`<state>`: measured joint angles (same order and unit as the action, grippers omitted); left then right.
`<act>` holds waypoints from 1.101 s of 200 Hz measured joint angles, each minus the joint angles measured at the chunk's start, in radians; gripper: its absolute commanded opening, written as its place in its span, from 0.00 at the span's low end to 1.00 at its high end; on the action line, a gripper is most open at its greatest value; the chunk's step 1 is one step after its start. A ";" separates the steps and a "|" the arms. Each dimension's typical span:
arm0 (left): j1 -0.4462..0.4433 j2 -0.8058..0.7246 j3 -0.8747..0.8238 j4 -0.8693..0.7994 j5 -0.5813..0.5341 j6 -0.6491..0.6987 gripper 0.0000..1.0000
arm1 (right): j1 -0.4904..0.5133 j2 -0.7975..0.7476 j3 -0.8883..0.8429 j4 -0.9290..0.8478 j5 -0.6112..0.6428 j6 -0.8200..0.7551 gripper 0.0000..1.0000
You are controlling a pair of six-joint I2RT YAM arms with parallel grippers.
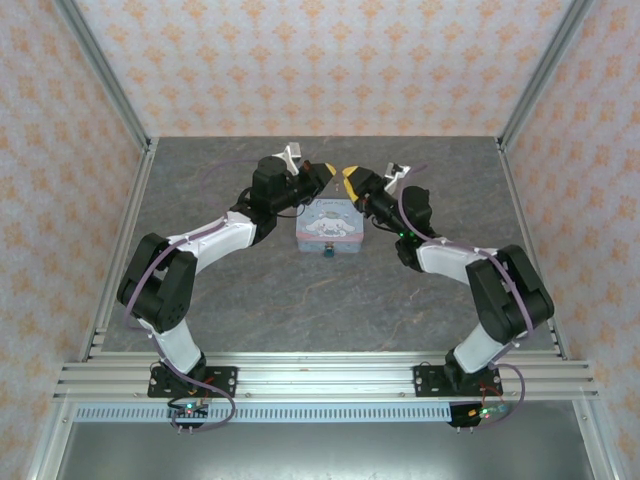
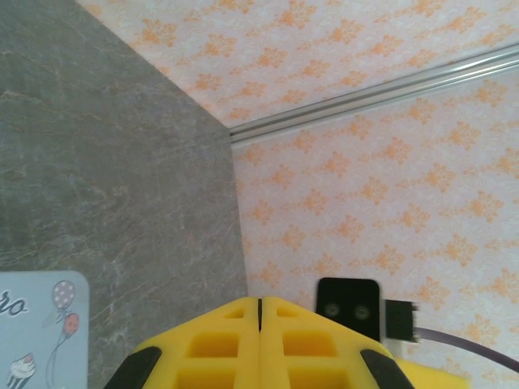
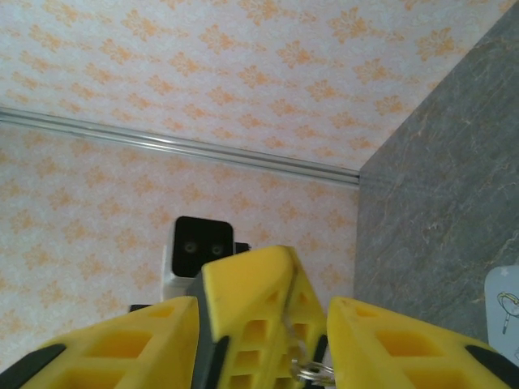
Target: Unlock a padlock with a key
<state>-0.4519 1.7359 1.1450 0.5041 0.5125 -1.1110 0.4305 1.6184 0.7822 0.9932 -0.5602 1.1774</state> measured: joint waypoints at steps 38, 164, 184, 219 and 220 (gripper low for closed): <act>0.000 0.000 0.000 0.032 -0.002 -0.018 0.00 | 0.034 0.032 0.010 0.008 -0.005 0.006 0.42; 0.000 0.000 -0.002 0.045 -0.020 -0.022 0.00 | 0.040 0.062 0.019 0.066 -0.001 0.045 0.10; 0.000 0.000 -0.002 0.046 -0.024 -0.023 0.00 | 0.040 0.062 0.020 0.073 0.000 0.045 0.05; 0.000 -0.004 -0.003 0.046 -0.031 -0.023 0.00 | 0.040 0.062 0.020 0.078 0.004 0.050 0.00; 0.000 -0.004 -0.003 0.046 -0.031 -0.023 0.00 | 0.040 0.062 0.020 0.078 0.004 0.050 0.00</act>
<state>-0.4519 1.7321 1.1419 0.5503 0.4820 -1.1336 0.4706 1.6802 0.8024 1.0714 -0.5564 1.2270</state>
